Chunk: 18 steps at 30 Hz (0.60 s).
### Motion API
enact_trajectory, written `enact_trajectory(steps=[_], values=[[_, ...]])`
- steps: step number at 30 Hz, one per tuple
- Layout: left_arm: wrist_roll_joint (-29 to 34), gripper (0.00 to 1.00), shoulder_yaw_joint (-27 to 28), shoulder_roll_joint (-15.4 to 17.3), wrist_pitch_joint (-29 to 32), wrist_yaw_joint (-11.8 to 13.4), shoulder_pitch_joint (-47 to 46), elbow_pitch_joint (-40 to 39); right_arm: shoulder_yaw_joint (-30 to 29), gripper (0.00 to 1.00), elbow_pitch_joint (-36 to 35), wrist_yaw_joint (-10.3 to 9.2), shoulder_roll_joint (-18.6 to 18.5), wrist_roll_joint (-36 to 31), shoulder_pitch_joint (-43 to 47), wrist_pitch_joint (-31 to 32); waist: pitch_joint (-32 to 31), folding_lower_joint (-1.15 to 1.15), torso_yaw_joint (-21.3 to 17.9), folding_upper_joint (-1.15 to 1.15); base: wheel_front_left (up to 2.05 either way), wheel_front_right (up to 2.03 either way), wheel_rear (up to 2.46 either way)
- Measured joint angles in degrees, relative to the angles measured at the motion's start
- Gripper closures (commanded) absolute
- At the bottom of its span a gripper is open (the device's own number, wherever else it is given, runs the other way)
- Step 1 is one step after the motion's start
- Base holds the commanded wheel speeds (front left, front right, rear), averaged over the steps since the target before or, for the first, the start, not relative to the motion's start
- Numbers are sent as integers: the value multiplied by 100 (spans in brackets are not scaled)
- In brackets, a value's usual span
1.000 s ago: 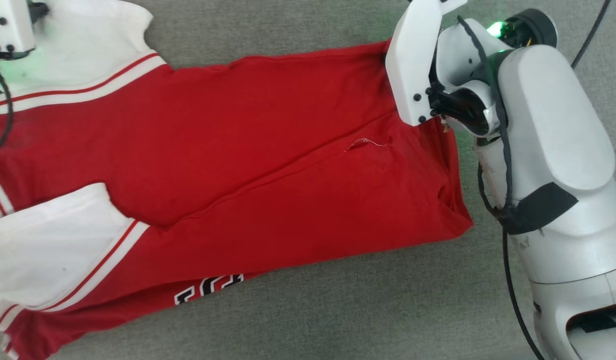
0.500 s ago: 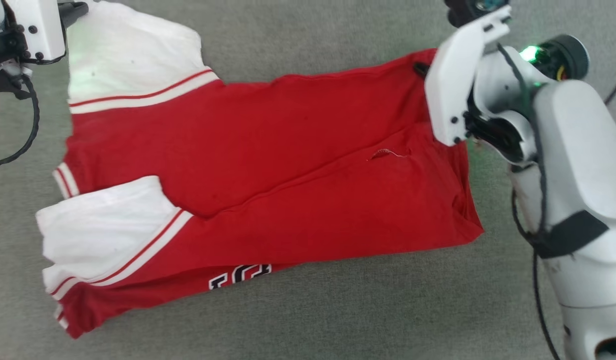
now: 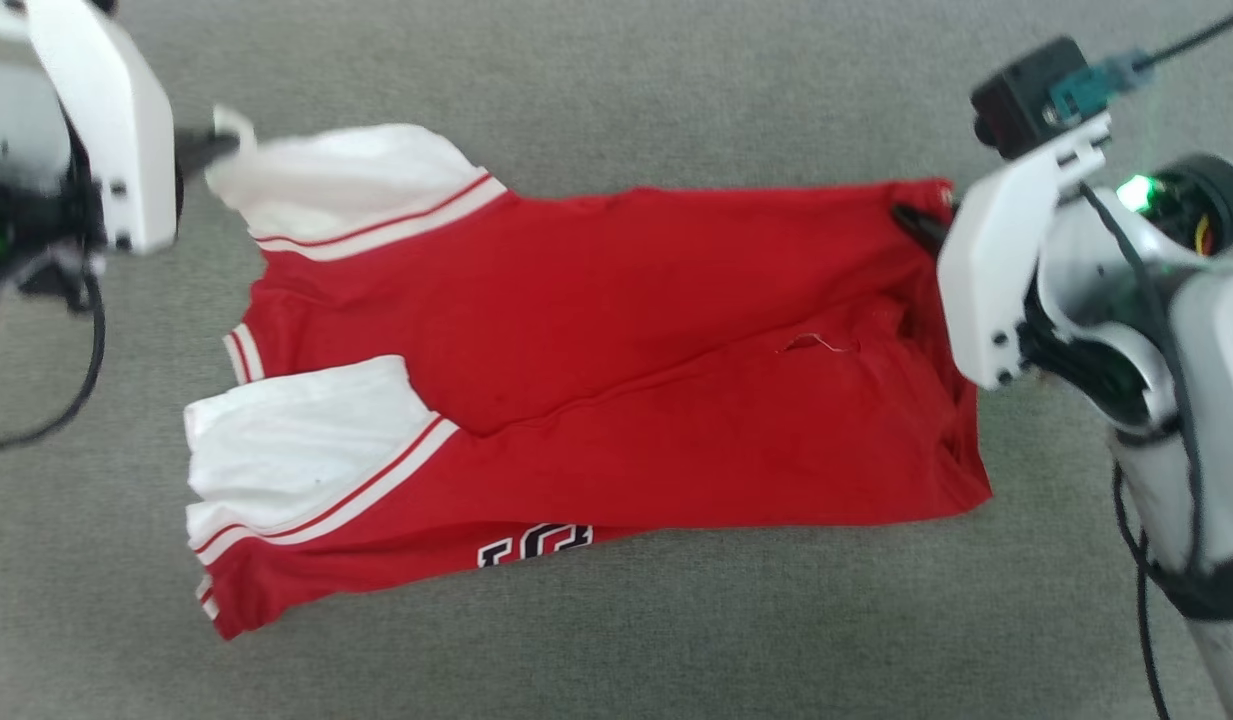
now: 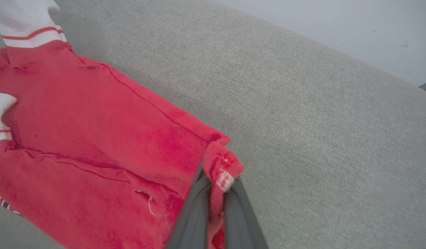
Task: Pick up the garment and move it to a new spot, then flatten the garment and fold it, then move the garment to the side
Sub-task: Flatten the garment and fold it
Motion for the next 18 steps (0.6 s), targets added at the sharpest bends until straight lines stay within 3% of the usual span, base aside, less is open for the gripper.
enact_trajectory(steps=[9, 10, 14, 18], values=[[-286, 100, -42, 1159, 201, 1312, 1150, -2525, -211, 100, -873, 0, -483, 374, 892, 388, -206, 0, 145, 0, 0, 0, 0], [-286, 100, -42, 1159, 201, 1312, 1150, -2525, -211, 100, -873, 0, -483, 374, 892, 388, -206, 0, 145, 0, 0, 0, 0], [-457, 100, -107, 1527, 86, 1755, 1761, -3277, -356, 100, -1047, 0, -493, 468, 1351, 552, -246, 0, 156, 0, 0, 0, 0], [-610, 100, -234, 1575, -170, 1937, 2295, -3496, -477, 100, -992, 0, -396, 506, 1708, 544, -278, 0, 173, 0, 0, 0, 0]])
